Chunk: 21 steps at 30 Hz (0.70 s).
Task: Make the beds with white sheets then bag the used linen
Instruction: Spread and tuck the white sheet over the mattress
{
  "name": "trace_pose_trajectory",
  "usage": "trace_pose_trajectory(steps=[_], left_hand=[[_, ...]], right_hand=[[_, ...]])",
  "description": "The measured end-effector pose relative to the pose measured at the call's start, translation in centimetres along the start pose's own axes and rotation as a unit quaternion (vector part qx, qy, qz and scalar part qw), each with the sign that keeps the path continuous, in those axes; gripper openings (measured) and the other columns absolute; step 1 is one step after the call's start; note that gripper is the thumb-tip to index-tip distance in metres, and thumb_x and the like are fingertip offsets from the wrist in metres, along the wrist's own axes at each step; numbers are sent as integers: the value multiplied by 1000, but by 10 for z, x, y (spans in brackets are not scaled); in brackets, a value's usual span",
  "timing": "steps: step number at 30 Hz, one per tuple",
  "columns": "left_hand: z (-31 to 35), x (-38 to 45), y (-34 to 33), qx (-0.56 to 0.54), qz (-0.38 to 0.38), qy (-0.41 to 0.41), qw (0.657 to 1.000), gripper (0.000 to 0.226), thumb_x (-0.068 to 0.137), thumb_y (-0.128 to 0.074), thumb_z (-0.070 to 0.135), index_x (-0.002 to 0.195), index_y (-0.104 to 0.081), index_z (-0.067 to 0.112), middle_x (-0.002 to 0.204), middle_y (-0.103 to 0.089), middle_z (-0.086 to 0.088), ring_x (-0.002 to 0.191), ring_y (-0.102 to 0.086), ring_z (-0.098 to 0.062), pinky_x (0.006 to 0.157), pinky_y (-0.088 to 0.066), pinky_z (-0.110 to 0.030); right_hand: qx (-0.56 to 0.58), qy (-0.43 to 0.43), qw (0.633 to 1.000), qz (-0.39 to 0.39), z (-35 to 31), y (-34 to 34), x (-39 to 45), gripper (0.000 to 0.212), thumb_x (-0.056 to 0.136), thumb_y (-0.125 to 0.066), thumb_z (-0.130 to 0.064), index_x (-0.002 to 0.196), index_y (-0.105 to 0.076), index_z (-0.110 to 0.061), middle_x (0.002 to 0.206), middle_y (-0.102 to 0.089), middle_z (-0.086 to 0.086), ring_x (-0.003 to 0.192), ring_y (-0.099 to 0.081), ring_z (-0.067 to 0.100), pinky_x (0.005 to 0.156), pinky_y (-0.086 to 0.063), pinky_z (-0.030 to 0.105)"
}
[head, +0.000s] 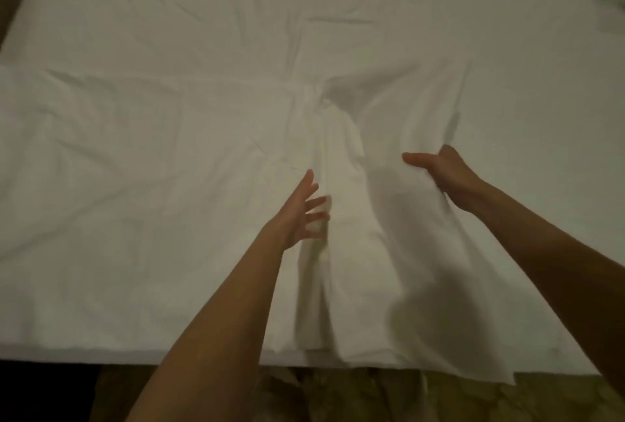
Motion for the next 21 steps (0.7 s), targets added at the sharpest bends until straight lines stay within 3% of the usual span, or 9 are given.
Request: trace_pose_trajectory(steps=[4,7,11,13,15,18,21], left_hand=[[45,-38,41,8,-34,-30,999,72,89,-31,73,147,-37,29,142,-50,0,124,-53,-27,101,-40,-58],[78,-62,69,33,-55,-69,996,72,86,-34,75,145,-39,33,141,-52,4,121,-56,-25,102,-40,-59],[101,-81,101,49,-90,-117,988,62,89,-35,72,128,-59,31,126,-66,-2,114,-64,-22,100,-48,-43],[103,-78,130,37,-54,-138,988,58,95,-32,64,124,-62,24,118,-69,-5,108,-66,-18,93,-53,-31],[97,-69,167,36,-23,-137,990,62,96,-31,63,131,-58,20,118,-69,-5,107,-67,-16,90,-53,-27],[74,-54,217,61,36,-91,993,56,88,-56,58,126,-62,16,114,-71,-4,101,-69,-20,84,-55,-30],[60,-37,248,115,144,-119,976,39,82,-76,25,115,-65,6,108,-71,-5,84,-68,-14,68,-55,-21]], right_hand=[[-20,16,999,-27,-51,-80,-19,34,90,-61,-16,123,-57,-7,105,-67,4,86,-64,16,64,-49,25],[-17,42,998,-45,-85,-145,-27,24,93,-56,-14,116,-54,-11,92,-64,0,79,-63,15,59,-49,24],[9,73,992,-107,-113,-239,-28,39,94,-53,-13,131,-43,-9,84,-64,4,66,-64,17,57,-53,30],[13,62,987,-149,-114,-281,-22,52,97,-51,-20,144,-30,-19,80,-63,3,59,-63,13,62,-55,31],[4,33,982,-184,-106,-315,-13,61,99,-47,-34,152,-16,-28,84,-63,2,71,-63,12,72,-53,31],[28,-24,983,-179,-78,-338,5,53,99,-38,-49,144,-39,-20,100,-68,2,89,-63,11,75,-47,29],[77,-54,991,-97,-49,-324,17,44,100,-41,-45,133,-50,-18,105,-68,2,88,-62,9,70,-45,26]])
Point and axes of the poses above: each hand's wrist, its own x-axis towards the middle knuckle, its own y-axis out of the back of the hand, z = x × y, the point moved 6 cm from there along x, towards the middle knuckle
